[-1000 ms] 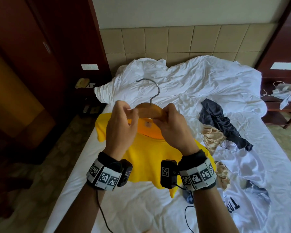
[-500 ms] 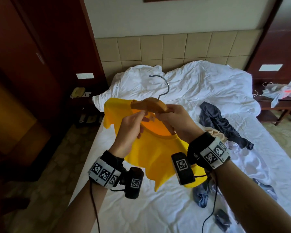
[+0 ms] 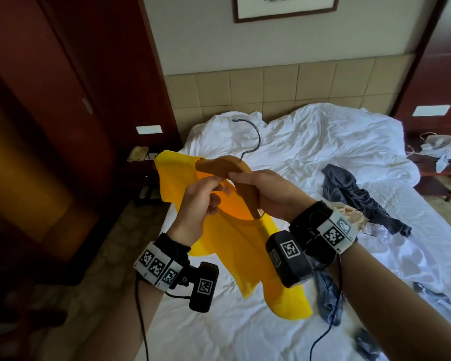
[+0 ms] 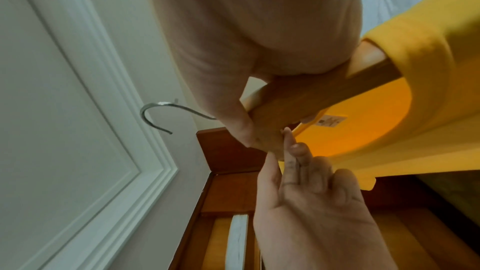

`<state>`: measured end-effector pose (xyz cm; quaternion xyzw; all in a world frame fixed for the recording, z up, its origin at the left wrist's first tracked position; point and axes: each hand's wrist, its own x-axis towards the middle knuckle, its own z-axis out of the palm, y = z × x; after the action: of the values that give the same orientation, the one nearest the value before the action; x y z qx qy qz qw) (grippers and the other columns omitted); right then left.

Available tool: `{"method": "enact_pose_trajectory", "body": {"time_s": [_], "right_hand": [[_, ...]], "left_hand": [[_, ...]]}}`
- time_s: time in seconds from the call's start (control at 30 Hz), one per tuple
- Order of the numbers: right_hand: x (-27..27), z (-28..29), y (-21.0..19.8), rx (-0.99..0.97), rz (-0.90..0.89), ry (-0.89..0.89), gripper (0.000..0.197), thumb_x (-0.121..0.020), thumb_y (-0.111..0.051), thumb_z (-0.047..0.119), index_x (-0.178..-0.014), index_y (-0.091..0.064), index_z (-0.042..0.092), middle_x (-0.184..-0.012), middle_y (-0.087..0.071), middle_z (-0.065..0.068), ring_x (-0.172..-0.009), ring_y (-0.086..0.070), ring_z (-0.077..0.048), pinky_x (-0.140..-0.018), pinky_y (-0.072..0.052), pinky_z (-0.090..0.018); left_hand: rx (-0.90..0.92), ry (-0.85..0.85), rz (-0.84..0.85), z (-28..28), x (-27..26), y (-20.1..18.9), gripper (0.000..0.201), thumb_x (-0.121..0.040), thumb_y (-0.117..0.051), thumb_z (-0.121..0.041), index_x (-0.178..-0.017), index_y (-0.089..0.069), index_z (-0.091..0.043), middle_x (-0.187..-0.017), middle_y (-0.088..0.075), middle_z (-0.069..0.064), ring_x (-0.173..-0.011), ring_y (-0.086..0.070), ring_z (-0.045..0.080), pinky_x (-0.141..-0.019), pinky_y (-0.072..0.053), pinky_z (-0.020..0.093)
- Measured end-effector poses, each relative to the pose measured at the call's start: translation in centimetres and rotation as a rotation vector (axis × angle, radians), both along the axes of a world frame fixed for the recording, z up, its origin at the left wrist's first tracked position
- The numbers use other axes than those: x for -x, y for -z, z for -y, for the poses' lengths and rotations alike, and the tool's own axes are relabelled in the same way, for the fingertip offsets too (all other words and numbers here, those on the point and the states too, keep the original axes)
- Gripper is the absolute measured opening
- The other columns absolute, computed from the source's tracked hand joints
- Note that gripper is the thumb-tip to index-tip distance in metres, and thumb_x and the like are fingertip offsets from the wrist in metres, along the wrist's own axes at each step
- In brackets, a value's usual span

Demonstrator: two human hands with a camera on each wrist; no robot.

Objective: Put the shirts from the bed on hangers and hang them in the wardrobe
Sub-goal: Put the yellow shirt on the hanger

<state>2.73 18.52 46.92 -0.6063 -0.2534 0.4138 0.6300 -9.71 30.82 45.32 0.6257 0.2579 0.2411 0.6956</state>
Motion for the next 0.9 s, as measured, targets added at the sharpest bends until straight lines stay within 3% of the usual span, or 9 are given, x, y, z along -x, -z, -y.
{"method": "enact_pose_trajectory", "body": {"time_s": [0.1, 0.2, 0.33, 0.4, 0.53, 0.67, 0.73, 0.83, 0.9], "right_hand": [[2.6, 0.2, -1.5, -0.098, 0.019, -0.087, 0.032, -0.096, -0.075, 0.027, -0.094, -0.071, -0.005, -0.092, -0.066, -0.015, -0.088, -0.061, -0.028, -0.082, -0.044, -0.039], [5.7, 0.4, -3.1, -0.196, 0.022, -0.140, 0.027, -0.096, -0.075, 0.025, -0.094, -0.070, -0.001, -0.095, -0.063, -0.018, -0.092, -0.059, -0.030, -0.082, -0.044, -0.040], [10.8, 0.0, -4.1, -0.284, 0.003, -0.230, 0.041, -0.099, -0.073, 0.029, -0.104, -0.068, -0.011, -0.091, -0.065, -0.017, -0.086, -0.063, -0.028, -0.077, -0.049, -0.034], [13.7, -0.7, -4.2, -0.300, -0.002, -0.288, 0.051, -0.100, -0.072, 0.034, -0.110, -0.067, -0.015, -0.094, -0.062, -0.017, -0.089, -0.060, -0.029, -0.080, -0.046, -0.038], [20.2, -2.8, -4.3, -0.280, -0.010, -0.310, 0.060, -0.100, -0.069, 0.043, -0.119, -0.066, -0.014, -0.099, -0.060, -0.016, -0.095, -0.057, -0.027, -0.083, -0.044, -0.038], [27.0, -5.0, -5.3, -0.189, 0.094, -0.316, 0.052, -0.100, -0.068, 0.047, -0.102, -0.072, -0.005, -0.094, -0.068, -0.011, -0.095, -0.066, -0.025, -0.086, -0.053, -0.043], [30.3, -6.1, -5.3, -0.123, 0.193, -0.397, 0.048, -0.099, -0.069, 0.047, -0.093, -0.071, -0.001, -0.086, -0.065, -0.012, -0.087, -0.067, -0.025, -0.084, -0.057, -0.044], [35.7, -8.1, -4.5, -0.033, 0.263, -0.501, 0.040, -0.099, -0.071, 0.039, -0.095, -0.073, -0.001, -0.084, -0.071, -0.012, -0.086, -0.074, -0.028, -0.090, -0.062, -0.046], [39.8, -9.6, -4.1, 0.002, 0.243, -0.548, 0.038, -0.098, -0.073, 0.036, -0.096, -0.073, -0.002, -0.088, -0.074, -0.016, -0.090, -0.076, -0.028, -0.091, -0.064, -0.044]], "left_hand": [[-0.098, -0.063, 0.055, 0.9, 3.5, -2.0, 0.018, -0.105, -0.053, -0.014, -0.099, -0.070, -0.014, -0.069, -0.065, -0.015, -0.059, -0.038, 0.015, -0.052, -0.030, 0.028], [-0.175, -0.122, 0.078, 2.1, 7.2, -3.6, 0.019, -0.106, -0.053, -0.015, -0.098, -0.070, -0.018, -0.069, -0.062, -0.015, -0.060, -0.038, 0.016, -0.054, -0.029, 0.031], [-0.284, -0.240, 0.046, 3.6, 12.6, -5.1, 0.017, -0.106, -0.054, -0.016, -0.116, -0.067, -0.019, -0.060, -0.059, -0.015, -0.056, -0.039, 0.016, -0.050, -0.031, 0.028], [-0.359, -0.289, 0.037, 3.9, 15.9, -4.9, 0.018, -0.105, -0.055, -0.015, -0.116, -0.068, -0.021, -0.056, -0.055, -0.015, -0.054, -0.038, 0.015, -0.047, -0.030, 0.025], [-0.529, -0.312, -0.058, 4.4, 24.1, -4.4, 0.016, -0.105, -0.058, -0.020, -0.115, -0.071, -0.020, -0.064, -0.057, -0.022, -0.057, -0.046, 0.004, -0.054, -0.038, 0.016], [-0.531, -0.310, -0.201, 4.2, 31.3, -4.6, 0.021, -0.099, -0.067, -0.039, -0.115, -0.069, -0.025, -0.086, -0.065, -0.012, -0.058, -0.047, 0.007, -0.058, -0.039, 0.021], [-0.586, -0.317, -0.262, 4.0, 34.6, -4.0, 0.031, -0.092, -0.070, -0.051, -0.111, -0.070, -0.025, -0.094, -0.067, -0.005, -0.059, -0.051, 0.003, -0.057, -0.040, 0.020], [-0.629, -0.400, -0.349, 3.6, 39.8, -2.8, 0.024, -0.091, -0.073, -0.051, -0.091, -0.073, -0.027, -0.077, -0.069, -0.013, -0.063, -0.058, -0.004, -0.057, -0.040, 0.014], [-0.613, -0.404, -0.367, 2.6, 44.0, -1.8, 0.030, -0.093, -0.069, -0.056, -0.080, -0.076, -0.029, -0.074, -0.071, -0.016, -0.068, -0.062, -0.002, -0.065, -0.045, 0.019]]}}
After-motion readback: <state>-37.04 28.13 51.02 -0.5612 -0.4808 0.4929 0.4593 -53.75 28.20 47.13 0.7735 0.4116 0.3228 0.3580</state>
